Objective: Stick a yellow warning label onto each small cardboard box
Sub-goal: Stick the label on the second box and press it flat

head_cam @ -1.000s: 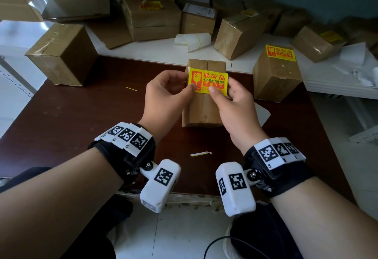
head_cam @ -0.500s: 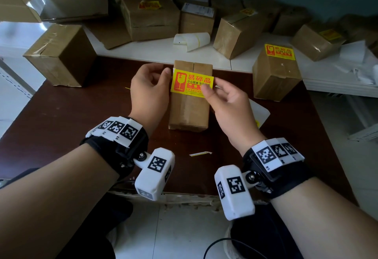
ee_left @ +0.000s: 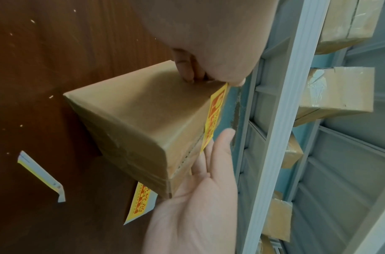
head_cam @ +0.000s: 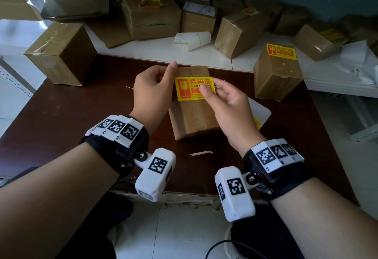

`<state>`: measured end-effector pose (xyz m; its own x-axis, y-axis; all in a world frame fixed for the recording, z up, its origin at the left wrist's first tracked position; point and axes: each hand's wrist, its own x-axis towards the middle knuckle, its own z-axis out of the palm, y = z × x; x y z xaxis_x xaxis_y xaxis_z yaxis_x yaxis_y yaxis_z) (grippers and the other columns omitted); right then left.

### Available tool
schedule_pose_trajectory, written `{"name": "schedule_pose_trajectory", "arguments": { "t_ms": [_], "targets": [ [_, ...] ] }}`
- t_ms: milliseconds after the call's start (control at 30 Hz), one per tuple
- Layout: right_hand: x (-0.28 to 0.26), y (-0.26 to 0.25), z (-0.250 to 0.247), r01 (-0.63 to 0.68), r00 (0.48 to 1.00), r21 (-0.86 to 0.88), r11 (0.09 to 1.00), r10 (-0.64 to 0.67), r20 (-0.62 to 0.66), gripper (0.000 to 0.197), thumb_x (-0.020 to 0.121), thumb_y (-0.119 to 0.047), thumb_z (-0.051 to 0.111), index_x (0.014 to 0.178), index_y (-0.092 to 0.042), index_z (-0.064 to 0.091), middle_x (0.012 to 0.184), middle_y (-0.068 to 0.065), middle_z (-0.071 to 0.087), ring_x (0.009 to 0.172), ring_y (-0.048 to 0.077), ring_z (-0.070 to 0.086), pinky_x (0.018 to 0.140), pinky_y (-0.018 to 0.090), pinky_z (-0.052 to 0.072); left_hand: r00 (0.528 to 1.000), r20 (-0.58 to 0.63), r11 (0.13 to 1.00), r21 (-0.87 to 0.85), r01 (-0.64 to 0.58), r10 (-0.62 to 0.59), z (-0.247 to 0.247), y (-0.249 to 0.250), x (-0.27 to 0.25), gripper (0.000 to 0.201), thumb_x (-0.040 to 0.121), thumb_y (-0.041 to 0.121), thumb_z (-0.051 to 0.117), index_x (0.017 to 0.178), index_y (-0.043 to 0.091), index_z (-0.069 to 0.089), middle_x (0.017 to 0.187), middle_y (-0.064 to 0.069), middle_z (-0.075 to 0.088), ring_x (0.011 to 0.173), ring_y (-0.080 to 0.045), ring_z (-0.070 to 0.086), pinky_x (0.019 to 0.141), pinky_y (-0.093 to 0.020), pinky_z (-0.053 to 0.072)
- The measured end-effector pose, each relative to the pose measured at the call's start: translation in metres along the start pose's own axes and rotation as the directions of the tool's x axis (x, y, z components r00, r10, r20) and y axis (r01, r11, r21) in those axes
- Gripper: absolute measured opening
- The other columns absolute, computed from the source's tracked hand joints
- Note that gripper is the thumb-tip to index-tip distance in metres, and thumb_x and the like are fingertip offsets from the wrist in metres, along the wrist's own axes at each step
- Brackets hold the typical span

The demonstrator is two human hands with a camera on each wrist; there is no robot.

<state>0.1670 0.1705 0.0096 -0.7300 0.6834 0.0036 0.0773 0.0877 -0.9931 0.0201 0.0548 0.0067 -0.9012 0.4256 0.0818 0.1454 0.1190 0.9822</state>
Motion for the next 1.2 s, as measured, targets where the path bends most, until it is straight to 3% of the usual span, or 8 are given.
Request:
{"name": "schedule_pose_trajectory", "arguments": {
  "t_ms": [67, 233, 333, 500, 667, 867, 967, 1200],
  "targets": [
    [-0.001, 0.001, -0.001, 0.012, 1.000, -0.044, 0.999, -0.013, -0.009, 0.057, 0.094, -0.049, 0.083, 0.144, -0.027, 0.067, 0.130, -0.011, 0.080, 0.125, 0.004, 0.073, 0.113, 0.040, 0.057, 1.000, 0.029, 1.000, -0.008, -0.010, 0.010, 0.003, -0.001, -0.001, 0.041, 0.105, 0.055, 0.059, 0.099, 0.019, 0.080, 0.090, -0.010, 0.081, 0.090, -0.032, 0.079, 0.085, -0.060, 0.065],
    [0.002, 0.003, -0.005, 0.019, 0.997, -0.013, 1.000, -0.020, -0.072, 0.050, 0.095, -0.035, 0.086, 0.139, -0.038, 0.063, 0.127, -0.012, 0.079, 0.122, 0.001, 0.073, 0.105, 0.030, 0.060, 0.993, 0.092, 0.992, -0.110, -0.061, 0.071, 0.006, 0.007, -0.007, 0.025, 0.109, 0.038, 0.065, 0.113, 0.021, 0.083, 0.105, -0.009, 0.083, 0.100, -0.022, 0.080, 0.089, -0.041, 0.065],
    [0.007, 0.006, -0.007, 0.028, 0.989, 0.008, 1.000, -0.026, -0.142, 0.040, 0.107, -0.026, 0.073, 0.145, -0.028, 0.063, 0.133, -0.007, 0.078, 0.124, 0.005, 0.073, 0.109, 0.038, 0.060, 0.990, 0.088, 0.988, -0.122, -0.096, 0.107, 0.005, 0.006, -0.006, 0.037, 0.098, 0.048, 0.073, 0.122, 0.022, 0.083, 0.113, -0.013, 0.073, 0.109, -0.024, 0.074, 0.099, -0.049, 0.062],
    [0.009, 0.006, -0.010, 0.116, 0.975, -0.063, 0.991, -0.126, -0.183, 0.035, 0.112, -0.011, 0.059, 0.143, -0.027, 0.063, 0.137, -0.003, 0.075, 0.127, 0.007, 0.071, 0.113, 0.036, 0.058, 0.980, 0.158, 0.987, -0.131, -0.097, 0.118, 0.004, 0.006, -0.006, 0.064, 0.091, 0.048, 0.079, 0.148, 0.020, 0.069, 0.107, 0.004, 0.054, 0.109, -0.010, 0.063, 0.095, -0.022, 0.056],
    [0.012, 0.005, -0.012, 0.154, 0.964, -0.019, 0.988, -0.154, -0.217, 0.043, 0.104, -0.016, 0.073, 0.145, -0.024, 0.063, 0.137, 0.000, 0.076, 0.126, 0.010, 0.073, 0.110, 0.043, 0.060, 0.964, 0.211, 0.986, -0.084, -0.146, 0.161, 0.004, 0.006, -0.008, 0.077, 0.081, 0.057, 0.078, 0.151, 0.027, 0.065, 0.114, 0.004, 0.056, 0.120, -0.015, 0.065, 0.107, -0.033, 0.057],
    [0.014, 0.005, -0.014, 0.161, 0.961, -0.067, 0.985, -0.172, -0.217, 0.027, 0.096, -0.037, 0.077, 0.122, -0.039, 0.070, 0.123, -0.005, 0.080, 0.117, 0.013, 0.077, 0.103, 0.048, 0.063, 0.954, 0.181, 0.970, -0.071, -0.232, 0.241, 0.005, 0.000, -0.006, 0.051, 0.083, 0.044, 0.085, 0.132, 0.043, 0.071, 0.125, -0.016, 0.070, 0.118, -0.026, 0.073, 0.104, -0.048, 0.062],
    [0.015, 0.002, -0.017, 0.149, 0.958, -0.077, 0.986, -0.163, -0.238, 0.013, 0.104, -0.037, 0.067, 0.115, -0.044, 0.070, 0.120, -0.008, 0.079, 0.116, 0.008, 0.074, 0.107, 0.046, 0.061, 0.955, 0.185, 0.971, -0.100, -0.218, 0.233, 0.005, -0.004, -0.003, 0.050, 0.083, 0.046, 0.088, 0.131, 0.044, 0.072, 0.123, -0.022, 0.072, 0.119, -0.034, 0.074, 0.102, -0.050, 0.064],
    [0.015, 0.001, -0.018, 0.149, 0.971, -0.054, 0.987, -0.157, -0.179, 0.021, 0.099, -0.034, 0.077, 0.119, -0.041, 0.072, 0.121, -0.005, 0.081, 0.116, 0.013, 0.078, 0.103, 0.046, 0.063, 0.958, 0.200, 0.975, -0.122, -0.185, 0.206, 0.006, -0.008, -0.001, 0.060, 0.082, 0.046, 0.089, 0.139, 0.037, 0.072, 0.121, -0.023, 0.070, 0.120, -0.037, 0.074, 0.102, -0.051, 0.063]
  ]
}}
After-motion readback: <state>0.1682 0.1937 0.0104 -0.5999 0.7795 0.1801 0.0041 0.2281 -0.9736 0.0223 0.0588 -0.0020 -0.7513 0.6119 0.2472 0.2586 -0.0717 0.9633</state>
